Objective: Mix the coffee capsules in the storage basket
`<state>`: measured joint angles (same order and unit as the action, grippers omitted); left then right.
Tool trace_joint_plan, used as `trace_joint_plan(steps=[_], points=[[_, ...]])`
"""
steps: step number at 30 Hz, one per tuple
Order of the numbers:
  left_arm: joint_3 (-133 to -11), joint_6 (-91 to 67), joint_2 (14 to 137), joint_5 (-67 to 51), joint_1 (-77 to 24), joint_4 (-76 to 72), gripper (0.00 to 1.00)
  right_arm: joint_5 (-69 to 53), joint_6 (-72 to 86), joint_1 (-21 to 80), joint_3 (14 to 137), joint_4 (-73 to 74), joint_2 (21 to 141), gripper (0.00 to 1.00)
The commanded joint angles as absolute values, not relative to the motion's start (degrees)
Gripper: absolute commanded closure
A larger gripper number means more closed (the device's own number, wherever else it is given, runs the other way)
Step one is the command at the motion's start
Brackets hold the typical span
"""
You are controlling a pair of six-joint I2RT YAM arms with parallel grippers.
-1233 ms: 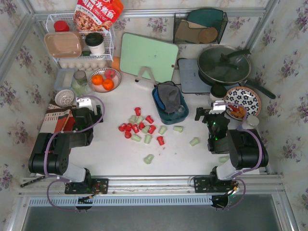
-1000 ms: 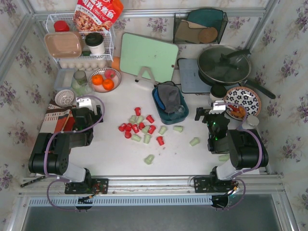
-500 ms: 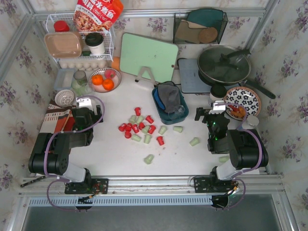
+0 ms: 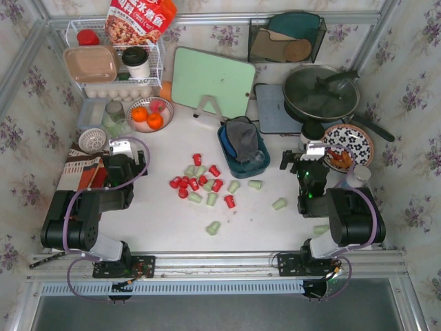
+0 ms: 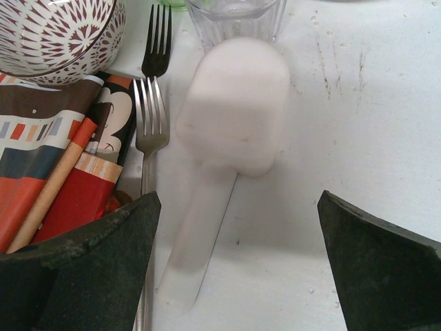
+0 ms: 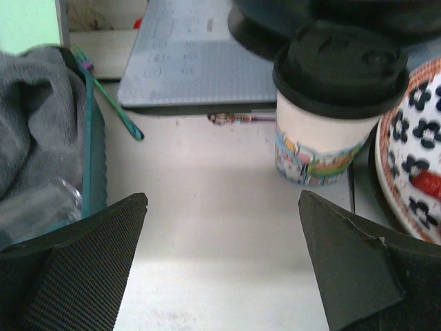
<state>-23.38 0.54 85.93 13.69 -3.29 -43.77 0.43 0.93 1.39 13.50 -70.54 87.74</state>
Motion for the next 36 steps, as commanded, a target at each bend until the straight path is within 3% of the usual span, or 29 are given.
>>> trace_joint_plan(steps=[1,14,32,36], points=[[-23.67,0.24,85.96,13.34,-3.22,-44.43,0.00,2.91,1.72,1.49,18.22,-60.65,84.26,0.00],[-23.47,0.04,84.71,15.38,-3.78,-44.02,0.00,11.43,7.48,1.95,25.93,-40.05,73.66,0.00],[-17.72,3.80,81.79,17.13,-6.93,-53.07,0.00,12.77,3.95,7.46,28.55,-34.46,70.98,0.00],[-26.95,0.13,72.46,20.28,-8.00,-26.77,0.00,13.09,2.44,8.94,28.69,-34.82,69.99,0.00]])
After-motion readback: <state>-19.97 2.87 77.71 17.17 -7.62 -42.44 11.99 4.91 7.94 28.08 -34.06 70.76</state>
